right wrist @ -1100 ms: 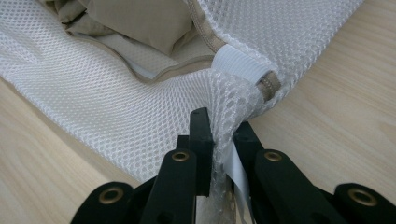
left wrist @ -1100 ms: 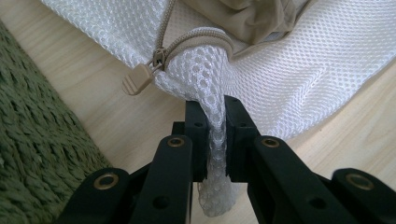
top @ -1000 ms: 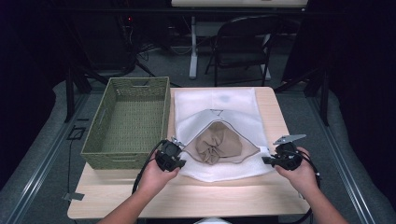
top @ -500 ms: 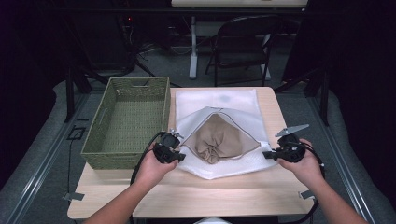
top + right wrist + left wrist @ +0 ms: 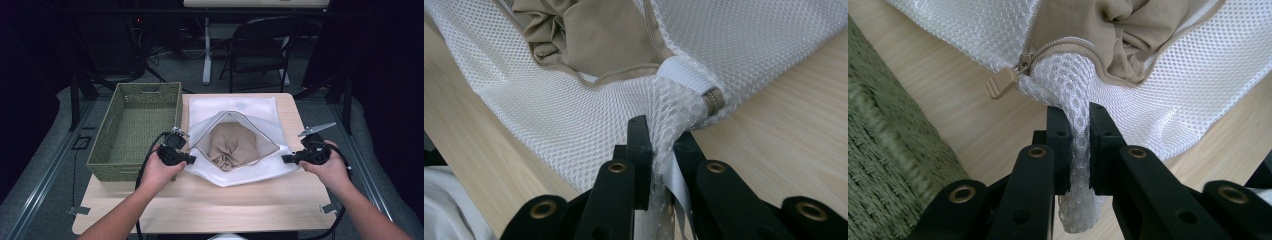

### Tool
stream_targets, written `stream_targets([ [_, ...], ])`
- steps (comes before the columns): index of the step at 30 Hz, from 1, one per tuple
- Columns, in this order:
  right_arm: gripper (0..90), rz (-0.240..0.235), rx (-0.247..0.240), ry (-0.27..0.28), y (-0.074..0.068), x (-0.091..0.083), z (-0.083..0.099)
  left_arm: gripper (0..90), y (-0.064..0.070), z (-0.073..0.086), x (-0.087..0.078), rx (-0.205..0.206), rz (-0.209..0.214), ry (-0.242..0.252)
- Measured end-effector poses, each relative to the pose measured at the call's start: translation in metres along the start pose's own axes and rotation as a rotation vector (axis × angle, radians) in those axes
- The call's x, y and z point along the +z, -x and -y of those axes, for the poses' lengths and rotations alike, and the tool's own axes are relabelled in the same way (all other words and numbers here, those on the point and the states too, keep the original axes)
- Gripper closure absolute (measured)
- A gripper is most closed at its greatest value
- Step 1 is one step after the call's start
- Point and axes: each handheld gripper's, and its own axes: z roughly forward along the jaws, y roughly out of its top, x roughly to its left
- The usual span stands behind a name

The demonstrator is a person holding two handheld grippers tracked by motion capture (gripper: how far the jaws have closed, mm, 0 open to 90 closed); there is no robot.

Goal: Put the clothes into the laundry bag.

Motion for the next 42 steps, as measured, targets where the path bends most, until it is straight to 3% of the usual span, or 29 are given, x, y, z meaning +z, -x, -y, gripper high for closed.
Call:
stream_targets([
  [10,82.8,-0.024,0.046,0.033,0.005,-0.005,-0.008,83.0,-0.005,-0.012,-0.012,0.014,-0.014,0.009],
  [27,82.7,0.004,0.031,0.042,0.006,-0.012,-0.028,83.2,-0.01,-0.032,-0.024,0.026,-0.033,0.012],
  [42,83.1,0.027,0.03,0.066,0.01,-0.021,-0.047,83.7,-0.025,-0.047,-0.037,0.008,-0.064,0.029],
])
